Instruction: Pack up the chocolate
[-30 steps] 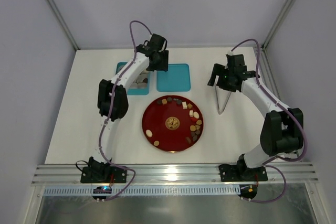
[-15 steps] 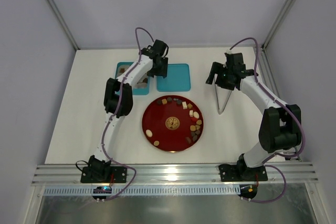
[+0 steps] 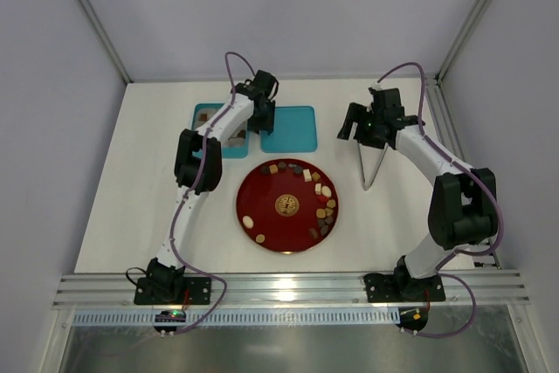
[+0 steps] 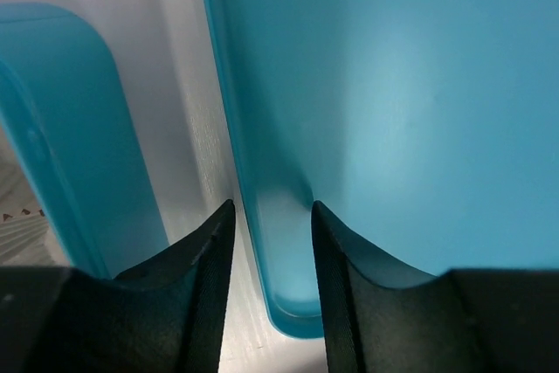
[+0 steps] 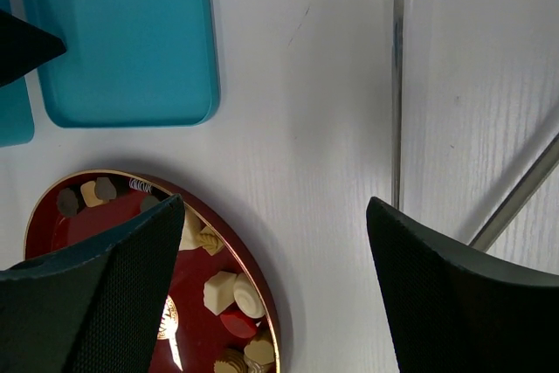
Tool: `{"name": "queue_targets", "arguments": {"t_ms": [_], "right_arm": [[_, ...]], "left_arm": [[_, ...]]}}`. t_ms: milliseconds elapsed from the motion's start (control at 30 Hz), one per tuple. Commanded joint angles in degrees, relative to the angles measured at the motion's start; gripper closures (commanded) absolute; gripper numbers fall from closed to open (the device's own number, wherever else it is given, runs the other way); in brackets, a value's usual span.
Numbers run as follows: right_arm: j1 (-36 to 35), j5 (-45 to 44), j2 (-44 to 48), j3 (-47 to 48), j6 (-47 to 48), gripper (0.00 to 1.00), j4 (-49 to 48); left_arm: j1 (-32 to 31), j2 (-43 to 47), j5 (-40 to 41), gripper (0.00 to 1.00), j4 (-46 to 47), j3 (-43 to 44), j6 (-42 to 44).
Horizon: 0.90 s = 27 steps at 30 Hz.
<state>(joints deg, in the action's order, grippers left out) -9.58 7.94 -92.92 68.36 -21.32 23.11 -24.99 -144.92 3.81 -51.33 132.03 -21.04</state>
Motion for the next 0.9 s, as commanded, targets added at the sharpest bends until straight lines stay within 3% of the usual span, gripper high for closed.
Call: {"name": "queue_targets", "arguments": {"t_ms": [0,233,400,867], "right_arm": [[-0.87,1.81,-1.47,2.13,0.31,0.15,-3.34],[-1.14,4.27,-4.54,2.04,0.40,0.15,-5.97],[-1.14,6.46,-7.61,4.41,0.23,0.15,-6.50],[-1.23,11.12,-17.20,10.30,-3.90,0.16,-7.73]], "left_arm": [[0.38,-0.54,-1.79,0.61,0.88,1.48,-0.85],[0.47,-0.89,-2.85,0.79,1.50,1.30,-0.85],[0.91,-0.19,-3.46,1.00,1.93,0.95,-0.50],[2.49,3.15,-10.05,1.00,1.06,0.51,-0.92]]}}
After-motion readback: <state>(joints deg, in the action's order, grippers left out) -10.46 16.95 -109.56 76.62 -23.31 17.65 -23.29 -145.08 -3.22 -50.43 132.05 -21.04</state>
